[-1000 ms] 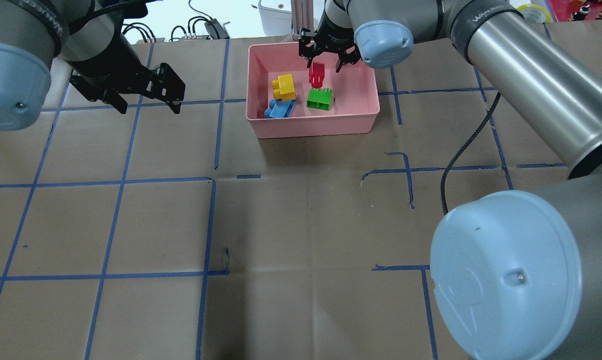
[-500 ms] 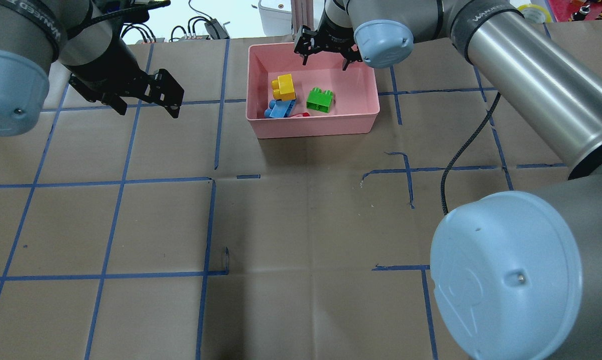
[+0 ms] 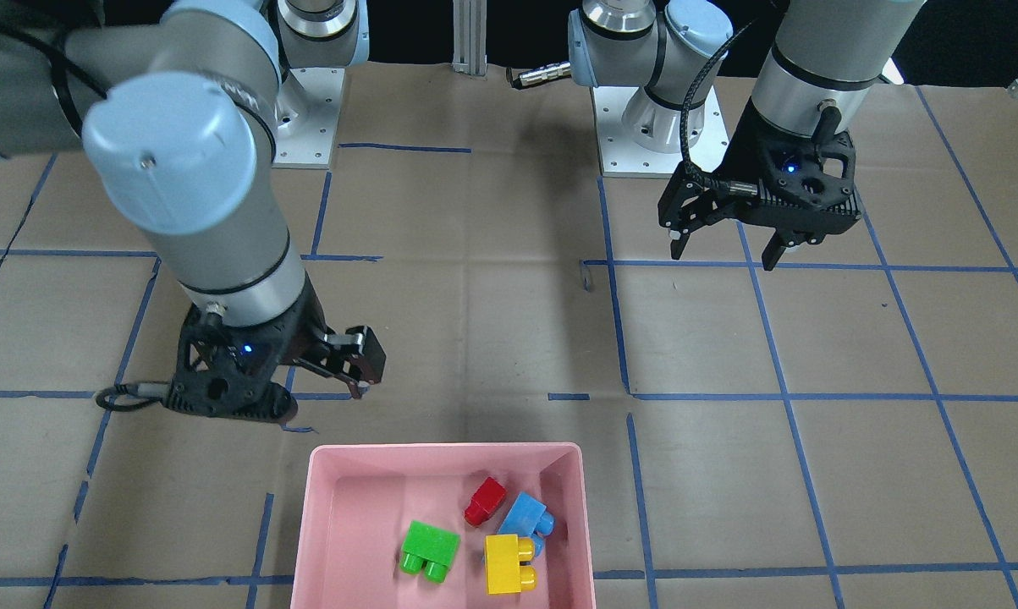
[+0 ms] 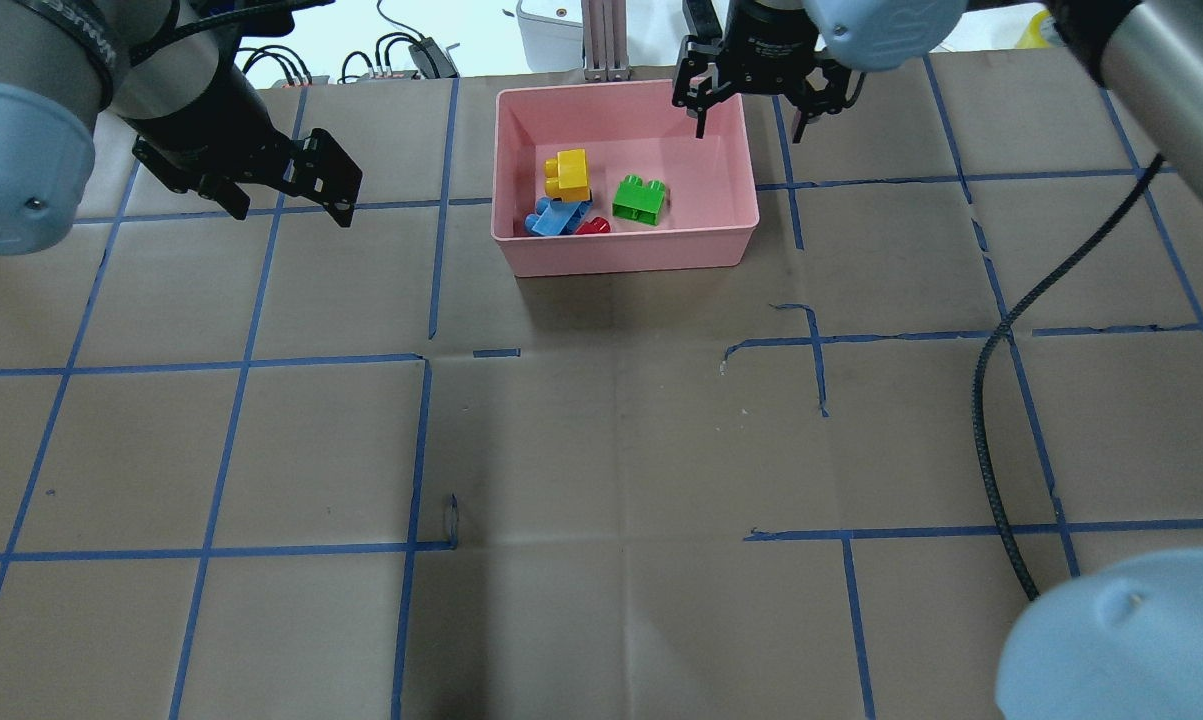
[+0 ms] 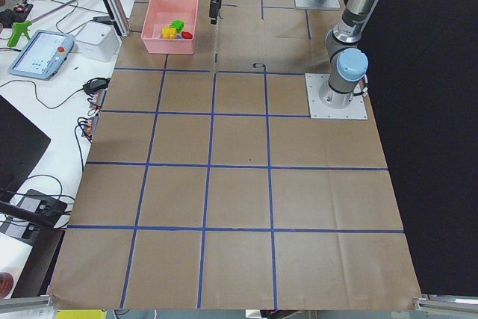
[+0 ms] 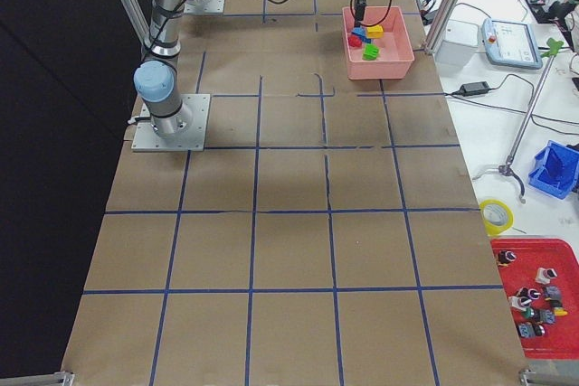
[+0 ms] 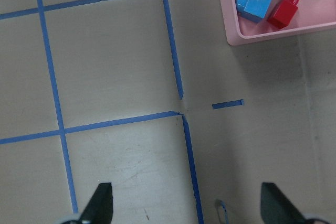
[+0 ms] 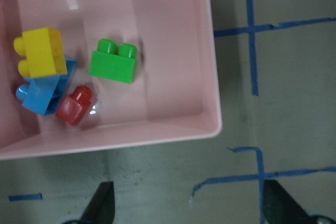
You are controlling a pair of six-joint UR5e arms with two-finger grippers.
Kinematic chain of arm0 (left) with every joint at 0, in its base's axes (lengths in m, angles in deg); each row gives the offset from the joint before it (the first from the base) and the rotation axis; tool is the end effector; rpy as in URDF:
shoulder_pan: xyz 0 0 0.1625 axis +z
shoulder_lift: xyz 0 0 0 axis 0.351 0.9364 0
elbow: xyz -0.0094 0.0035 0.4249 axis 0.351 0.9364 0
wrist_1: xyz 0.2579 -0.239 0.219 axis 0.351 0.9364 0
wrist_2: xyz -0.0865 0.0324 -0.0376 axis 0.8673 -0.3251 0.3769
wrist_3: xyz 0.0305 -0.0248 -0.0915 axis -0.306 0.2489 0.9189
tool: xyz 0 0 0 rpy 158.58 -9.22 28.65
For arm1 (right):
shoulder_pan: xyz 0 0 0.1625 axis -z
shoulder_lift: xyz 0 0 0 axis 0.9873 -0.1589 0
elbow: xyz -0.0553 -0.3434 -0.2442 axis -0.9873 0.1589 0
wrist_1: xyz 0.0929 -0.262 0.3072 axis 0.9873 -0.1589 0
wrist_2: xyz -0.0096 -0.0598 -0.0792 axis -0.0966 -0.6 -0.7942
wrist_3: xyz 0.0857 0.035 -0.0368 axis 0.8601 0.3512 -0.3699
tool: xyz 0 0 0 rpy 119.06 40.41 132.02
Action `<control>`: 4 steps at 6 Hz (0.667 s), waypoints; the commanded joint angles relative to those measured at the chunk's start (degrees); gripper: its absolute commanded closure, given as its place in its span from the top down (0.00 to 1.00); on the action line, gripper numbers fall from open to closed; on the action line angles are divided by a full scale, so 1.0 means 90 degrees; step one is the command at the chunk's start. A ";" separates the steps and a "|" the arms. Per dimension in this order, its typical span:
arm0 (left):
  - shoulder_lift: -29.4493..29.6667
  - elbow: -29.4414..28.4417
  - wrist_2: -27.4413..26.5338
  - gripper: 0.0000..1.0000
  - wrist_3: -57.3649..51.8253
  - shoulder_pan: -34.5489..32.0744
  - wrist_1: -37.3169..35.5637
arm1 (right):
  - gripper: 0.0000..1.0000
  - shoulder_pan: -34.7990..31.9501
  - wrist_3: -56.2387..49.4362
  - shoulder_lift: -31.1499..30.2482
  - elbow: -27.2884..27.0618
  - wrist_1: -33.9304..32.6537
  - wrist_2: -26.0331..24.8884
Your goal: Put all blocks into box
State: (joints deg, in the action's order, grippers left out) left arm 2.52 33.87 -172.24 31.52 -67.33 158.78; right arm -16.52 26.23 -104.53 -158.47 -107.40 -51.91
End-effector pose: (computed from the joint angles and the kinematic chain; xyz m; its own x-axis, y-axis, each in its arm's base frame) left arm -0.1152 -0.5162 0.4840 -0.9914 0.1303 -0.0111 0.1307 0.9840 -0.1212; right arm 0.2157 -0.6196 0.4460 -0.9947 0.1021 -0.0137 0.1023 0.9947 -0.0126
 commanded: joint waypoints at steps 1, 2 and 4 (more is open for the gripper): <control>0.0124 -0.0170 -0.0002 1.00 0.0033 -0.0011 0.0010 | 1.00 0.0175 -0.0349 -0.0951 -0.0589 0.0743 -0.0066; 0.0173 -0.0258 -0.0011 1.00 0.0081 -0.0011 0.0059 | 1.00 0.0213 -0.0330 -0.1274 -0.1230 0.0725 -0.0037; 0.0163 -0.0220 -0.0002 1.00 0.0111 -0.0021 0.0069 | 1.00 0.0165 -0.0262 -0.1725 -0.1530 0.0724 0.0002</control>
State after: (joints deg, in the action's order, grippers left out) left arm 4.00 31.74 -172.27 32.43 -67.49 159.35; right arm -14.95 23.70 -118.50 -171.09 -101.07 -52.07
